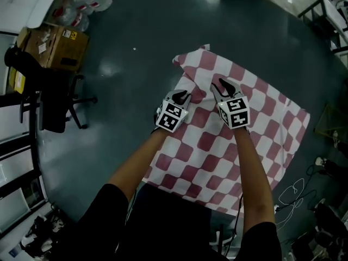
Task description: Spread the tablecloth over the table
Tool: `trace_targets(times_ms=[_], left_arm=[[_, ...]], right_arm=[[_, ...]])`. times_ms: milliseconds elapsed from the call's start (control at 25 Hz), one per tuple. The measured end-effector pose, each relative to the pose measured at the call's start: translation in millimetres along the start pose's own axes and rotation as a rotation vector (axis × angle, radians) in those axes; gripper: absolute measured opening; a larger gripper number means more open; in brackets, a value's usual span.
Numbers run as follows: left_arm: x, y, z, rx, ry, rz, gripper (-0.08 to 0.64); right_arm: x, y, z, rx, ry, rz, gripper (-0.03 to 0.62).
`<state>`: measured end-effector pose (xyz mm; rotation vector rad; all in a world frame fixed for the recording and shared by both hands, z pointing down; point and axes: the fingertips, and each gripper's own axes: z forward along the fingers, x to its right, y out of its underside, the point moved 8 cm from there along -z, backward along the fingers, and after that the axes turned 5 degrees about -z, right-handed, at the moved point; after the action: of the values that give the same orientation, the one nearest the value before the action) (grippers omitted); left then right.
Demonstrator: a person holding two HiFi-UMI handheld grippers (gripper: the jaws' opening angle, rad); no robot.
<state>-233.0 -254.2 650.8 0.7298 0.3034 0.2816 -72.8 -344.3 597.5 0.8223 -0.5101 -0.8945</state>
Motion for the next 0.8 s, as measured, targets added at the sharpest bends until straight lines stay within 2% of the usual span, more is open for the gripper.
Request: trace_targets(times_ms=[160,360,520,640,720,800], left_arm=[[0.9,4.5,-6.5,0.022,0.008,-0.069,0.074],[-3.3,11.1,-7.5,0.041,0.027,-0.096,0.092],[-5.8,10.3,-9.2,0.05,0.051,-0.103,0.104],[-10.9,5.5,-10.7,0.088,0.047,-0.139,0.107],[-15.7,-0.1,-7.9,0.106,0.042,-0.159,0.107],[-17.0,-3.5,-4.0,0.094,0.054,-0.158,0.107]], right_arm=[[-13.3,-7.5,54.6,-0.088,-0.029,-0.094,0.132],[-11.5,2.0,86.3,-0.193,-0.012,-0.113,0.144],[2.0,-6.6,99.8,-0.181,0.055,-0.067,0.144],[10.6,-14.0,103.4,-0.185,0.059,-0.029,0.14],[13.7,-16.7,99.4,-0.148,0.043,0.004,0.133],[19.2,-21.1,92.3,-0.095,0.065,0.029,0.133]])
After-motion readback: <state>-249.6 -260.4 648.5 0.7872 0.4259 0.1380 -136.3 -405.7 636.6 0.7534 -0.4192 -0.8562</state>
